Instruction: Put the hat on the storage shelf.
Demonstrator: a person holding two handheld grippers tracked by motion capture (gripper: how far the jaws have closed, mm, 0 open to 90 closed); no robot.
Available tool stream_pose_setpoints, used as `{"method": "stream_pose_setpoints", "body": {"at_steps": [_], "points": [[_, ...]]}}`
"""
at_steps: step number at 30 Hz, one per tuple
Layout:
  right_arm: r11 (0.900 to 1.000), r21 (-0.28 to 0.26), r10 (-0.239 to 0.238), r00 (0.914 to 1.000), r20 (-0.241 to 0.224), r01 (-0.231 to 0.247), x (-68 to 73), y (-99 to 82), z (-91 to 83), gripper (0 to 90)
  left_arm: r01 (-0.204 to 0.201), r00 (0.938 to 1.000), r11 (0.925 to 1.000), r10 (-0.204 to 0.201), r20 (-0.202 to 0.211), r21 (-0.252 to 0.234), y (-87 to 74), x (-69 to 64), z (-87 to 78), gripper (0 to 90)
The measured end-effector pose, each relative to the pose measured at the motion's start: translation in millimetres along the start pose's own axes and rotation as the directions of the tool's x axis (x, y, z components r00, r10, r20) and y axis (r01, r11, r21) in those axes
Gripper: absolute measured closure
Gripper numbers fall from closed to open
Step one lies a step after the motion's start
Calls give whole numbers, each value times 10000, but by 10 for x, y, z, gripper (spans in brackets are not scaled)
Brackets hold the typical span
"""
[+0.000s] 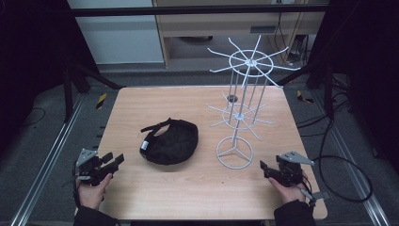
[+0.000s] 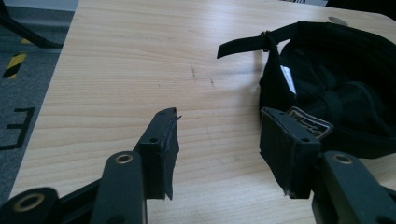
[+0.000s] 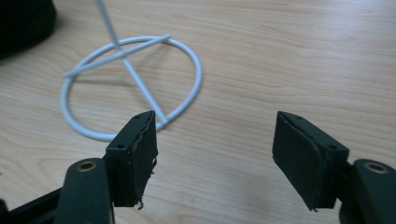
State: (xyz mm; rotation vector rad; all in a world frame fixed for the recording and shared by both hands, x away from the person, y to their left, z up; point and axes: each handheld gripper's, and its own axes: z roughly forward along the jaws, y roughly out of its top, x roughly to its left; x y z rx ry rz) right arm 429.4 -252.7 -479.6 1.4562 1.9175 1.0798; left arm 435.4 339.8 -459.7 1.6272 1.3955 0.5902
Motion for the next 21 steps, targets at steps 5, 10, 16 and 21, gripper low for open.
{"method": "stream_pose_setpoints", "body": {"at_steps": [5,10,16,21], "points": [[9997,-20,-235,9989,-406,235,181,17,-21,335,17,9996,9999,-21,296,129,48,-58,-17,457],[9990,-87,-433,9960,-781,427,376,33,-33,340,-237,9989,9993,225,422,287,79,-108,-23,455],[9966,-69,-820,9880,-1312,818,634,57,-27,361,-418,9982,9987,405,440,278,150,-179,16,482],[9923,101,-1198,9787,-1665,1232,787,54,3,370,-701,9962,9972,686,542,263,230,-258,85,504]]}}
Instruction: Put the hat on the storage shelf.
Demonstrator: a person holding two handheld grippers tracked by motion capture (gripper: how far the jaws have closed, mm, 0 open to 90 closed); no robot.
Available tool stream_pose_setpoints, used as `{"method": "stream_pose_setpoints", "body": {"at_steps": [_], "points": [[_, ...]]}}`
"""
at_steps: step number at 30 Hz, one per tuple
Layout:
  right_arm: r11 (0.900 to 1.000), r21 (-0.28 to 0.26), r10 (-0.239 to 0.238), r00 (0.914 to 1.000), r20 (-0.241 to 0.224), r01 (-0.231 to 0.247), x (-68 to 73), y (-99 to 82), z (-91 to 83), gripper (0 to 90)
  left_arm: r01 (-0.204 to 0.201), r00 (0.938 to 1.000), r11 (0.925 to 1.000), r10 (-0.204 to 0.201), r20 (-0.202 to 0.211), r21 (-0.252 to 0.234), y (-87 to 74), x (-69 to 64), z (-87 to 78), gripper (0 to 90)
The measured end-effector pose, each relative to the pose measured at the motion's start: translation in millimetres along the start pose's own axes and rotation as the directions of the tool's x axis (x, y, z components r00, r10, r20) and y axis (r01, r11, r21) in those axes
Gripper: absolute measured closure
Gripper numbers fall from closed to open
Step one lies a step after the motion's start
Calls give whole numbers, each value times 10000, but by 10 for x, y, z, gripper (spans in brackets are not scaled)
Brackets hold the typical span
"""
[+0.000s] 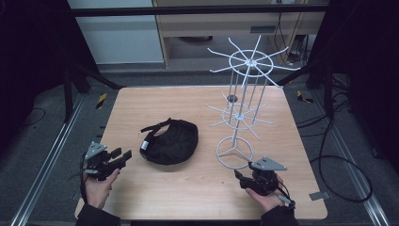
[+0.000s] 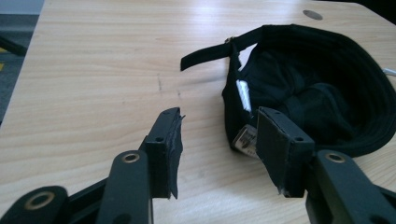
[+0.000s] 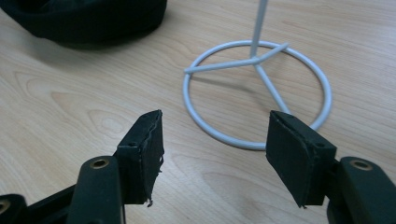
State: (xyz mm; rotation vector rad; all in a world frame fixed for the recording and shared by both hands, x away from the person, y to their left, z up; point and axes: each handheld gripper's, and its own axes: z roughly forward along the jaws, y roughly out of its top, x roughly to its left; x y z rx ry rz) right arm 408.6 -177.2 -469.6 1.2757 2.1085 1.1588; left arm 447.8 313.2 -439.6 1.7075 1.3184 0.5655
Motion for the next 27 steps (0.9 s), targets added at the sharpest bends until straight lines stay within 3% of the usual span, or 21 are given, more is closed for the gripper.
{"method": "stream_pose_setpoints", "body": {"at_steps": [2,5,10,18,21,22,23,25,27], "points": [[9999,-3,-151,9999,-12,151,26,4,8,371,-116,9999,9999,115,47,66,49,-28,44,510],[9999,-28,-165,9998,-55,165,52,16,5,374,-611,9980,9972,616,-113,433,99,-96,189,510],[10000,33,-62,9999,-110,62,51,18,3,382,-725,9973,9931,728,1,923,122,-144,380,521],[9993,186,-313,9993,-185,317,56,19,37,395,-632,9980,9858,628,76,1554,130,-172,626,540],[9990,324,-287,9993,-255,296,72,19,49,402,-496,9988,9820,497,38,1821,126,-163,707,603],[9987,321,-392,9988,-281,401,72,19,58,405,-423,9991,9804,417,73,1922,125,-153,727,666],[9987,321,-392,9988,-281,401,72,19,58,405,-302,9995,9802,283,128,1959,122,-142,741,666],[9981,355,-489,9983,-327,501,77,21,66,410,-79,9998,9809,42,196,1942,123,-132,749,778],[9981,392,-452,9984,-341,466,85,21,67,412,-20,9994,9827,-42,330,1852,128,-123,735,792]]}}
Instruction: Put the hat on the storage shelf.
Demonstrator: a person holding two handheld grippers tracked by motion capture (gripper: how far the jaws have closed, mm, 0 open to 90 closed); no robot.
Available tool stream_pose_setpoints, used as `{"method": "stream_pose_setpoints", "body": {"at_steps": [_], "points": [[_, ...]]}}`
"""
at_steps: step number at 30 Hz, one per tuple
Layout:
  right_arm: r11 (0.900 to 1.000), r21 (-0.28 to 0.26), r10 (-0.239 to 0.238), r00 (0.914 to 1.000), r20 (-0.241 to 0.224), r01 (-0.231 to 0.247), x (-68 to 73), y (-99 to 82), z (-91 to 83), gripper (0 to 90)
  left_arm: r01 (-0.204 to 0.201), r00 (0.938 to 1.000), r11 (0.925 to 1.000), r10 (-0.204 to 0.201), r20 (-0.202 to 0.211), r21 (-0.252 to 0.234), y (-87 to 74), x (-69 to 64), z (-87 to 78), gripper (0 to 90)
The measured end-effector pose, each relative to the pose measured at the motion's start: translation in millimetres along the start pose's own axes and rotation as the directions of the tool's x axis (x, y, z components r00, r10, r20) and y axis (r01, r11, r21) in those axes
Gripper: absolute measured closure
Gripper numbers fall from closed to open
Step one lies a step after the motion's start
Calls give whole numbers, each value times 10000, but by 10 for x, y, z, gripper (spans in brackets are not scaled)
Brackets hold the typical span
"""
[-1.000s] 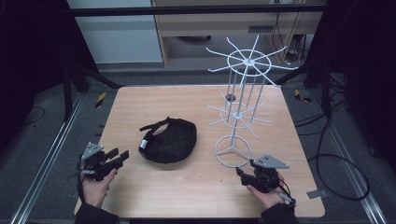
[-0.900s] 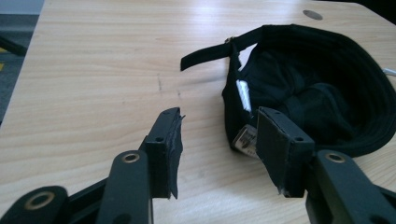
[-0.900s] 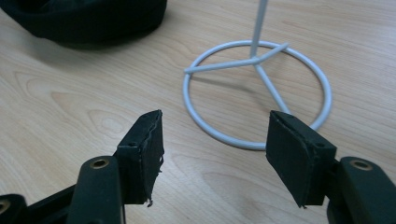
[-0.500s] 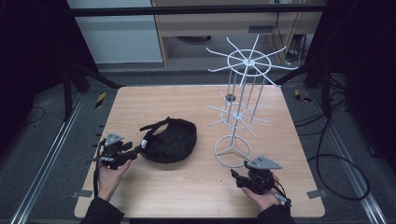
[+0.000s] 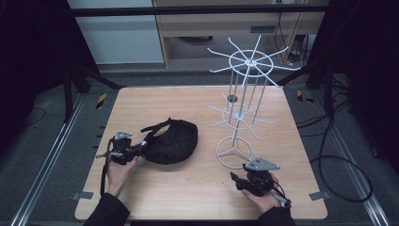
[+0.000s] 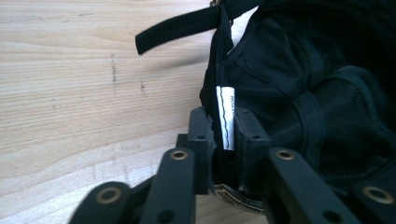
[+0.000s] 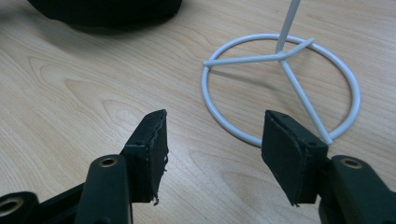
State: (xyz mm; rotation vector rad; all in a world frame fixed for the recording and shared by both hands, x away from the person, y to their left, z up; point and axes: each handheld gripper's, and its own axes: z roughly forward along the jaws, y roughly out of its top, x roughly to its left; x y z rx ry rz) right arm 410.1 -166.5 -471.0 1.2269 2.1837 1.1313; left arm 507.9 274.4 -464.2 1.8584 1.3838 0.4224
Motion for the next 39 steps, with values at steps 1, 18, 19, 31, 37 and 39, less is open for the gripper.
{"method": "stream_pose_setpoints", "body": {"at_steps": [1,18,19,31,37,39], "points": [[10000,-5,-54,10000,-14,54,0,0,4,414,6,10000,10000,-5,23,-88,-1,-2,-15,801],[9999,-114,-124,9995,-303,120,74,26,-38,440,265,9892,9894,-54,1462,-1431,-165,-9,-656,819],[9998,-139,-171,9992,-349,166,86,31,-37,440,174,9889,9902,34,1485,-1385,-194,-25,-681,819],[9982,-151,-590,9928,-1044,578,406,186,114,428,-548,9935,9973,593,977,-479,-491,-71,-811,816],[9961,-513,-770,9894,-1230,711,680,399,335,419,-968,9946,9953,970,379,-76,-543,-74,-706,815],[9959,-552,-776,9892,-1242,712,703,421,360,419,-1116,9929,9938,1115,425,10,-543,-73,-693,815]]}}
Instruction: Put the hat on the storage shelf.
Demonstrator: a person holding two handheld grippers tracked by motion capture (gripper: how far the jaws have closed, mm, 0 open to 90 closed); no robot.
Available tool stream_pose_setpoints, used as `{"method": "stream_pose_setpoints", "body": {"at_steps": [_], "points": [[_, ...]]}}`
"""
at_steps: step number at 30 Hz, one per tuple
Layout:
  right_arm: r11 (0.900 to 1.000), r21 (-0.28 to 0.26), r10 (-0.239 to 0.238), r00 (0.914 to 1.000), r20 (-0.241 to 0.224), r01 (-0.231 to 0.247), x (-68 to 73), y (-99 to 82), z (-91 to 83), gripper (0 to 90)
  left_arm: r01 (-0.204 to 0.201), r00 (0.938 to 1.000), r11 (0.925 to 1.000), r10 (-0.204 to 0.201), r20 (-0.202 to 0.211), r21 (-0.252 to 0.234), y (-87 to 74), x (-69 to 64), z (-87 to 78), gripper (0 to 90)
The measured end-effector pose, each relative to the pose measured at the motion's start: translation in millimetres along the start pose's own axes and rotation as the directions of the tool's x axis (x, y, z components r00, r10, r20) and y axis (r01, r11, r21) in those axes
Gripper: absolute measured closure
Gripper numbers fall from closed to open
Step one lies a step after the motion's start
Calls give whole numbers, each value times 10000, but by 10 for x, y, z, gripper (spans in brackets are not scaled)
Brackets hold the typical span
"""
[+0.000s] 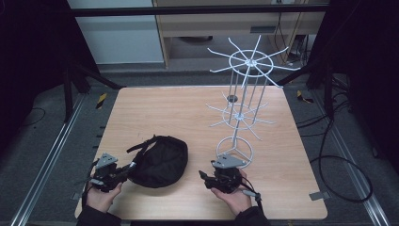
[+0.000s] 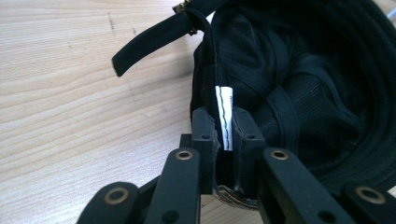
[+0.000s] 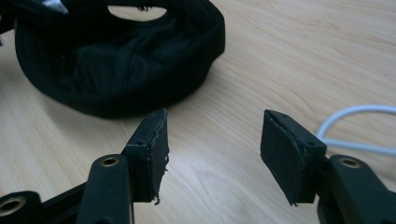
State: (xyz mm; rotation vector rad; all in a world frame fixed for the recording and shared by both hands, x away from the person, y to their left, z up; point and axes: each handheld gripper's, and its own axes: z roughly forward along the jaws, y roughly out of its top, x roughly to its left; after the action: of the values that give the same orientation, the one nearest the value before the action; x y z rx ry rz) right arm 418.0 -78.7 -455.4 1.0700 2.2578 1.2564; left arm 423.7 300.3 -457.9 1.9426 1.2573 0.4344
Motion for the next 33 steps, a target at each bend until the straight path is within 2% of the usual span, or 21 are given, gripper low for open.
{"method": "stream_pose_setpoints", "body": {"at_steps": [3,6,15,20,21,22,24,25,26,30,32,33], "points": [[10000,-22,-3,10000,26,3,51,73,116,415,-213,9995,9998,212,246,35,-6,-7,-2,818],[9999,16,122,9999,94,-122,91,130,256,399,-250,9993,9997,249,281,22,-7,-27,5,818],[9990,-180,407,9988,267,-403,194,266,695,392,-381,9992,9993,380,126,66,-10,-51,24,816],[9985,379,378,9987,327,-390,247,263,868,518,-377,9992,9993,377,113,18,-9,-61,30,815],[9972,601,416,9983,404,-440,254,250,895,621,-349,9993,9994,349,107,-1,-9,-65,33,813],[9972,601,416,9983,404,-440,254,250,895,621,-333,9994,9994,333,120,-7,-8,-69,36,813],[9946,868,534,9979,367,-564,252,247,887,740,-363,9993,9993,364,81,-56,-5,-79,36,811],[9940,896,610,9977,297,-634,253,248,873,773,-340,9994,9994,341,97,-84,-3,-85,37,809],[9952,650,733,9973,53,-734,258,255,801,812,-310,9995,9995,311,102,-108,-2,-91,33,807],[9961,575,685,9974,-221,-671,298,271,651,804,-234,9997,9996,234,2,-127,5,-122,18,804],[9918,844,996,9943,-379,-961,359,213,508,764,-165,9999,9999,165,-44,-34,-3,-131,33,794],[9918,844,996,9943,-379,-961,359,213,508,764,-192,9998,9998,192,-48,53,-5,-131,42,794]]}}
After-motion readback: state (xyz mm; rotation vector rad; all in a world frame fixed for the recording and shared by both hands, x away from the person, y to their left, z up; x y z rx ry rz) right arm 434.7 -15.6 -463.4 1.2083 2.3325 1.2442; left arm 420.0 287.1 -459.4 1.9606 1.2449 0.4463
